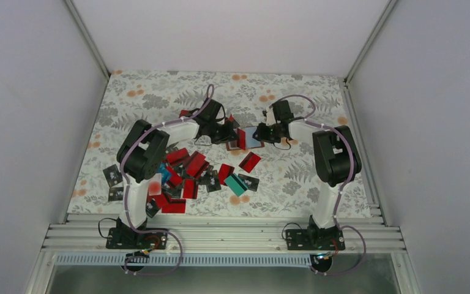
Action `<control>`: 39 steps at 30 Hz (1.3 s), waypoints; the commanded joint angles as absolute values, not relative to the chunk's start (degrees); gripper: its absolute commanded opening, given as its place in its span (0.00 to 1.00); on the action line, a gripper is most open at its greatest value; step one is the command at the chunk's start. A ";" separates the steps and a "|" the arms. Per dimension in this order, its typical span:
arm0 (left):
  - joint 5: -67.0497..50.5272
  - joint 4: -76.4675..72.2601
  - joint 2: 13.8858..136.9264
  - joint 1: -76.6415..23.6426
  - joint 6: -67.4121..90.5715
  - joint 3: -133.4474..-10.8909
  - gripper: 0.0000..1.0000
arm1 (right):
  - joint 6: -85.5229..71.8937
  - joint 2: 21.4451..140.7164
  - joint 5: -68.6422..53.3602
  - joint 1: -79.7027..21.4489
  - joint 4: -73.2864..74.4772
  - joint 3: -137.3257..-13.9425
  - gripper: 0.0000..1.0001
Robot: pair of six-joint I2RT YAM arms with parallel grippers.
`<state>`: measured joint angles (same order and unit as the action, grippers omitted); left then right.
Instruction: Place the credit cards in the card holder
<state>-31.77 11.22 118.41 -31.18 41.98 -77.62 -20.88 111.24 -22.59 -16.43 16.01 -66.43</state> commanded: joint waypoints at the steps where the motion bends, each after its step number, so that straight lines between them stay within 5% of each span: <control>1: -34.43 12.76 119.89 -31.25 44.49 -79.78 0.02 | -20.59 112.36 -21.65 -16.28 20.74 -63.90 0.26; 39: -29.17 17.38 117.95 -30.84 48.37 -78.62 0.03 | -20.39 112.58 -22.45 -15.83 20.75 -63.76 0.24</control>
<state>-32.05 15.44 120.05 -31.14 47.44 -79.90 -20.71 111.24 -24.01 -16.05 15.64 -65.89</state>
